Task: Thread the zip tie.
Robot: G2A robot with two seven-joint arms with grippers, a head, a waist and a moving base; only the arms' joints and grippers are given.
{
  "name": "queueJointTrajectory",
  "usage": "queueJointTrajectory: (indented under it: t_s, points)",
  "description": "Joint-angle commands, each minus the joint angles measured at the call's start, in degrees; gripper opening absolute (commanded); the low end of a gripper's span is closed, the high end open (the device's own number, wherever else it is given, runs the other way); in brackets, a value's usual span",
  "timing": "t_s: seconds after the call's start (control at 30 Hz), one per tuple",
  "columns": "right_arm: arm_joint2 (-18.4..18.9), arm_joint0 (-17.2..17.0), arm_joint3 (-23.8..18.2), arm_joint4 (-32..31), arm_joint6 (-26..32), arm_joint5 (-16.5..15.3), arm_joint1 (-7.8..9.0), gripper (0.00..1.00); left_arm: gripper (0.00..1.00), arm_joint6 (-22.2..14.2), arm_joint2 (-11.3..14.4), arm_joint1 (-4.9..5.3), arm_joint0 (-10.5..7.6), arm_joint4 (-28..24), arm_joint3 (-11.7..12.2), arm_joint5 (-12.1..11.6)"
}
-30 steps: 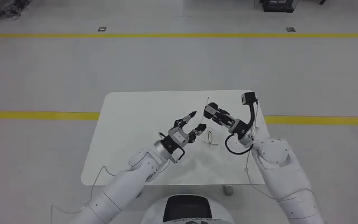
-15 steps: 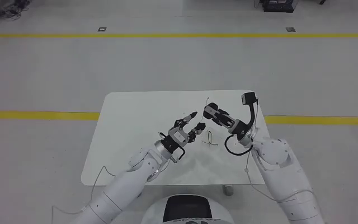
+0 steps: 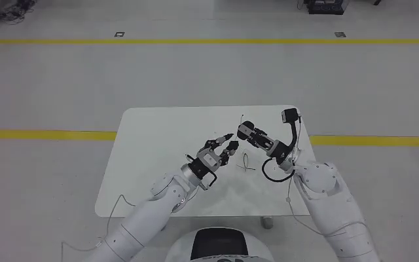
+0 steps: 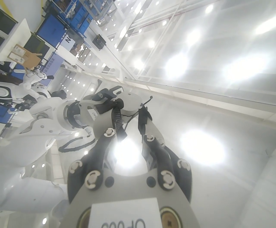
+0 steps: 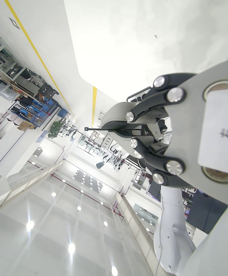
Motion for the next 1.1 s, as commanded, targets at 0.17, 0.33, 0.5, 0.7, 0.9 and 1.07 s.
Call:
queueJointTrajectory:
  t_s: [0.17, 0.33, 0.5, 0.7, 0.9, 1.07]
  points:
    - [-0.27, 0.04, 0.25, -0.11, -0.23, 0.00, 0.10, 0.00, 0.17, -0.20, -0.30, -0.20, 0.19, 0.27, 0.01, 0.44]
    - [-0.37, 0.10, 0.41, 0.07, -0.24, 0.00, 0.18, 0.00, 0.17, -0.31, -0.50, -0.32, 0.32, 0.45, 0.01, 0.73]
    - [-0.47, 0.15, 0.55, 0.11, -0.14, 0.00, 0.26, 0.00, 0.00, -0.28, -0.63, -0.48, 0.41, 0.51, 0.08, 0.99]
    - [-0.57, 0.26, 0.92, 0.55, 0.03, 0.00, 0.35, 0.00, 0.00, -0.43, -0.80, -0.62, 0.42, 1.10, 0.24, 1.12]
    - [-0.55, 0.42, 1.45, 1.39, 0.25, 0.00, 0.41, 1.00, 0.00, -0.58, -1.04, -0.71, 0.46, 2.68, 0.38, 0.65]
    - [-0.07, 0.43, 2.04, 2.82, 0.24, 0.00, 0.47, 1.00, 0.00, 0.63, -1.55, -0.57, 0.55, 7.51, 0.39, -1.42]
